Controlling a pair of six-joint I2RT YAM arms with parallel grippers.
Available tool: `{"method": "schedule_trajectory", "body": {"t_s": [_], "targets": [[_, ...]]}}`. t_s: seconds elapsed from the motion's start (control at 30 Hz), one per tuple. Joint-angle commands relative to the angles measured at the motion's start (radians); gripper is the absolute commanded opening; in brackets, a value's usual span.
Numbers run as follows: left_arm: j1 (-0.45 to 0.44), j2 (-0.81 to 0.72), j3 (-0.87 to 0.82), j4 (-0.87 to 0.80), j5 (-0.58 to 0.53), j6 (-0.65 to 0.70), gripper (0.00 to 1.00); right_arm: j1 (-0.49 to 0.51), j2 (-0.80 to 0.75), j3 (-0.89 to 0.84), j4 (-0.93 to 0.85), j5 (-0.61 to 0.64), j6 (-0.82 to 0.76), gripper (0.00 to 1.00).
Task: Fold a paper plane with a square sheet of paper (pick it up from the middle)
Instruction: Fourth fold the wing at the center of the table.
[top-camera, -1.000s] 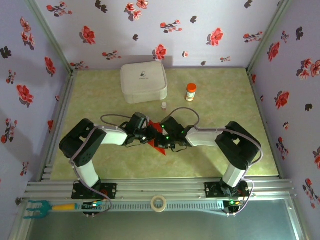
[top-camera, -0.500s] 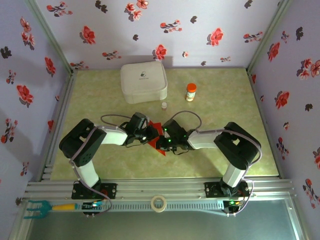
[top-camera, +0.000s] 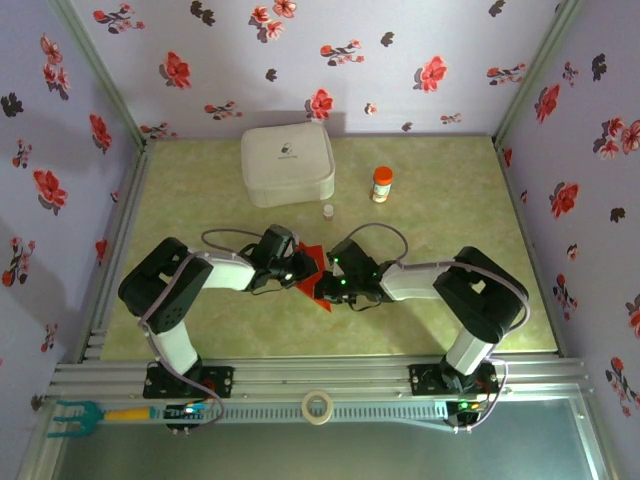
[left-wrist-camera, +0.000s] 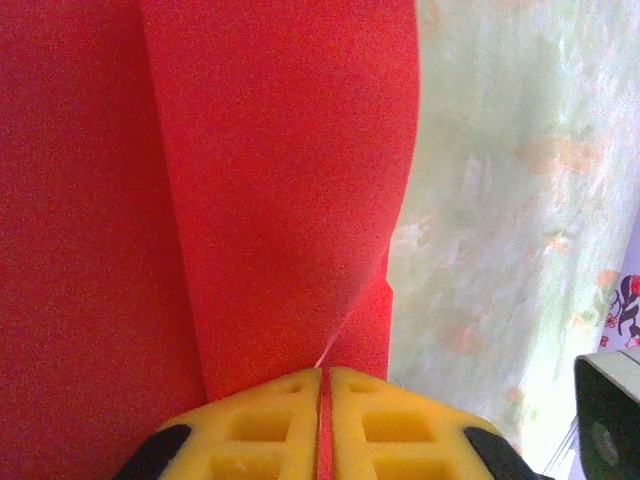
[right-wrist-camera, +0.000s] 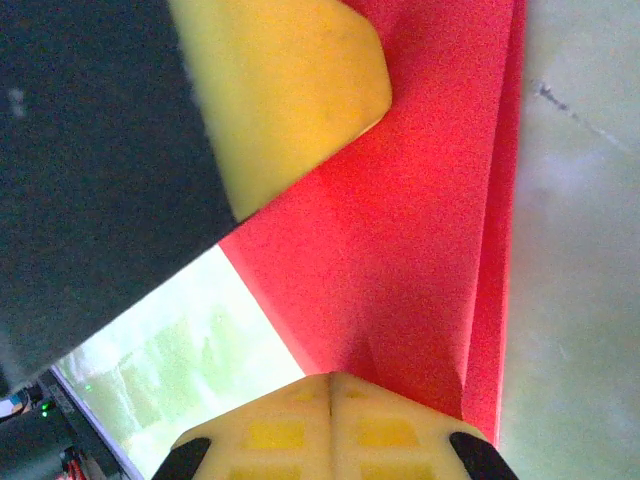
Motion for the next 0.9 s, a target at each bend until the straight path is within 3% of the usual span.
{"method": "schedule_trajectory", "body": {"t_s": [0.0,0.43,0.87], "targets": [[0.006,0.009,-0.016,-0.087,-0.039,0.016,0.12,0.007,-0.033,0.053,-0.099,-0.002,-0.043,0.01],[0.005,0.004,-0.019,-0.086,-0.037,0.016,0.12,0.000,0.005,0.018,-0.149,0.061,-0.033,0.00],[0.007,0.007,-0.022,-0.084,-0.038,0.015,0.12,-0.005,-0.054,-0.106,-0.057,0.033,0.018,0.01]]}}
